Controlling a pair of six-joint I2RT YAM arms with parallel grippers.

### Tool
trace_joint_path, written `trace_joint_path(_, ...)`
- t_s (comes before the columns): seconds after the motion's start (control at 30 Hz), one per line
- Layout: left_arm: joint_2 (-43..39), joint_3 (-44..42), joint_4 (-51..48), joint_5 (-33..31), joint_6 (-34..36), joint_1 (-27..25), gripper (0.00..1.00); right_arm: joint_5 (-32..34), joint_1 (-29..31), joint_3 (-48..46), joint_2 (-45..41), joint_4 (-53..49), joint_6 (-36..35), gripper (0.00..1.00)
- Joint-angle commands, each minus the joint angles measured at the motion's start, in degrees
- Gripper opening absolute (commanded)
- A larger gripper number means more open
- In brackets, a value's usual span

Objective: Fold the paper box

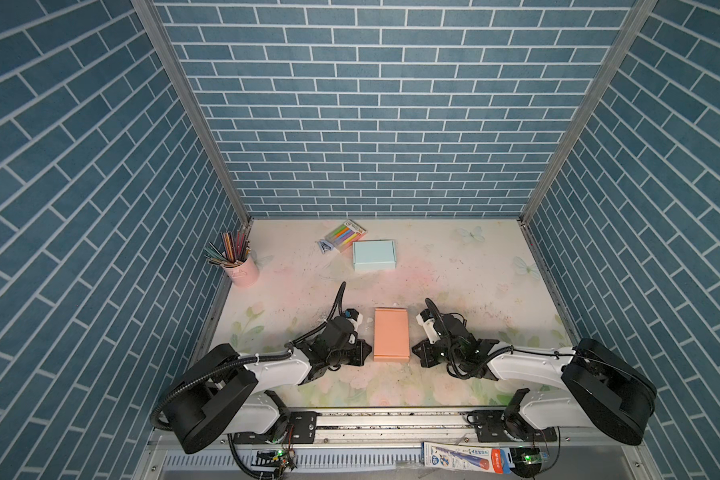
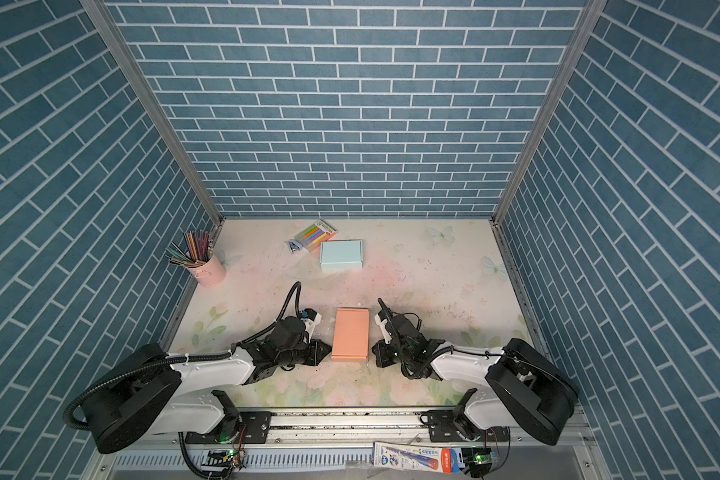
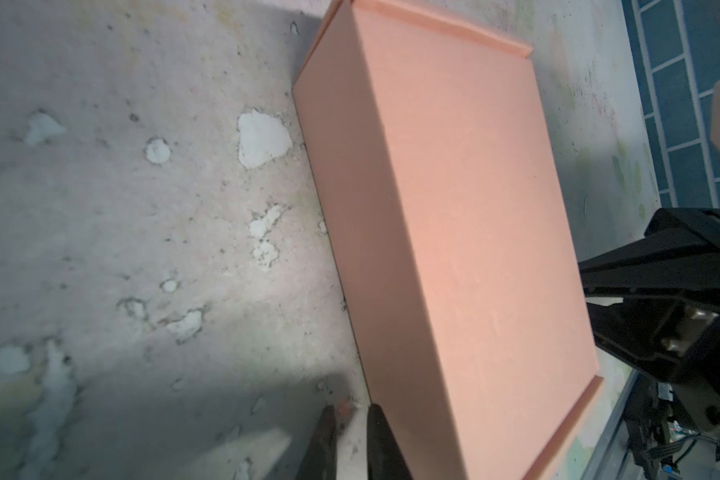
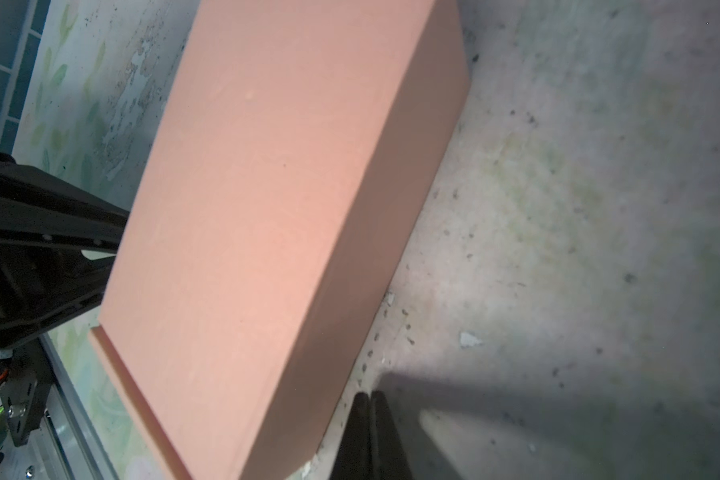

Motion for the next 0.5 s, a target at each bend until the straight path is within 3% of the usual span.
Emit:
trace_joint_path(0.0, -1.0, -1.3, -0.6, 0.2, -1.3, -0.1, 0.17, 0.4, 1.1, -0.6, -1.6, -2.0, 2.7, 0.05)
trace_joint_path(0.47, -1.6, -2.0, 2.9, 0.9, -4.9, -3.4, 0.17, 1.9, 5.3, 1.9, 0.0, -2.7, 2.9, 0.05)
